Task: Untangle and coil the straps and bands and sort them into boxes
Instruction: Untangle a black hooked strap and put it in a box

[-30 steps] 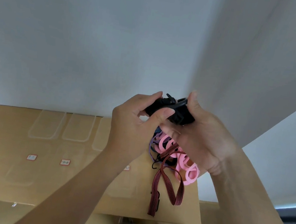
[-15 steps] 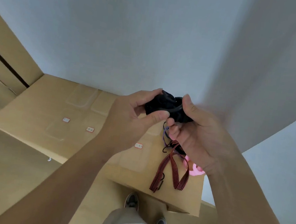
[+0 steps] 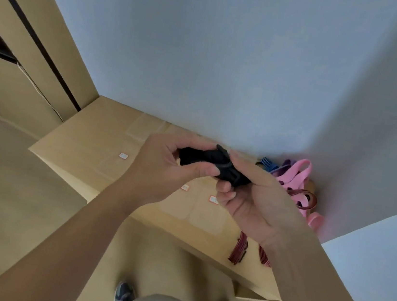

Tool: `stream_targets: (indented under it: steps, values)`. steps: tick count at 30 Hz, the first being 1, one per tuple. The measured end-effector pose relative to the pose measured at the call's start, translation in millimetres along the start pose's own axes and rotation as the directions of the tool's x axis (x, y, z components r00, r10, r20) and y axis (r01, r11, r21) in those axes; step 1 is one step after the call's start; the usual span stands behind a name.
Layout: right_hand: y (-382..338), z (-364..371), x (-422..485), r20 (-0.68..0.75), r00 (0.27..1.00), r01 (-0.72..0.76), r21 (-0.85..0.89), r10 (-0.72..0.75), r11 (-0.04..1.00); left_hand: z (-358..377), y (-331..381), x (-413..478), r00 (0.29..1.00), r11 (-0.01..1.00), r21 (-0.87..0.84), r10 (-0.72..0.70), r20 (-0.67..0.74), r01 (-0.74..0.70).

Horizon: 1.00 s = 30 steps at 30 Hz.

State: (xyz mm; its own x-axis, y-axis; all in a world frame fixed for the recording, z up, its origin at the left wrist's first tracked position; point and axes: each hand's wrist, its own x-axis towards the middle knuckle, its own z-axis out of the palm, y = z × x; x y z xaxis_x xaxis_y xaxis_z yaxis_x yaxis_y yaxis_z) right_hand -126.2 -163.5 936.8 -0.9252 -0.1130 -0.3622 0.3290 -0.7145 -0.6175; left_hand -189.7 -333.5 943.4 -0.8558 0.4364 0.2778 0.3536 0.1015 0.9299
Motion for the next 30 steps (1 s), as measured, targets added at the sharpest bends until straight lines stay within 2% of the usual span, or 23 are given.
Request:
stream_targets:
  steps: [3,6,9,13,16,19,22,26,30]
  values:
    - [29.5,21.3,17.5,0.073,0.997,-0.005,0.059,0.001,0.998,-47.8,-12.3,-7.2,0.998,0.997,-0.078,-0.013,0.053,0.017]
    - [53.9,46.2,42.4,0.18,0.982,0.04,0.123,-0.062,0.992,-96.2,-28.4,-14.1,0.998,0.962,-0.27,-0.053,-0.017,0.046]
    - [79.3,82.1,67.1,0.227,0.97,0.064,0.1,-0.086,0.993,-142.4,-40.1,-24.0,0.993,0.924,-0.378,-0.092,-0.078,0.056]
    - [119.0,127.5,97.4,0.263,0.962,0.05,0.073,-0.068,0.996,-203.5,-55.1,-31.9,0.995,0.929,-0.369,-0.064,-0.081,0.03]
    - [149.9,151.9,110.1,0.265,0.964,0.006,0.096,-0.031,0.995,-251.7,-67.9,-34.5,0.998,0.943,-0.328,-0.065,0.013,0.066]
    - [175.5,170.5,113.9,0.237,0.971,-0.02,0.095,-0.003,0.995,-287.2,-81.0,-31.7,0.987,0.942,-0.307,-0.103,0.121,0.135]
    - [180.8,183.4,121.2,0.136,0.991,-0.019,0.108,0.004,0.994,-294.3,-97.7,-25.7,0.976,0.879,-0.432,-0.144,0.166,0.203]
    - [177.8,189.2,136.6,-0.022,0.999,0.04,0.054,-0.039,0.998,-271.4,-122.1,-27.0,0.944,0.749,-0.578,-0.301,0.137,0.323]
    - [192.5,185.3,165.8,-0.113,0.992,0.065,0.059,-0.058,0.996,-257.0,-141.6,-25.0,0.897,0.684,-0.616,-0.431,0.093,0.392]
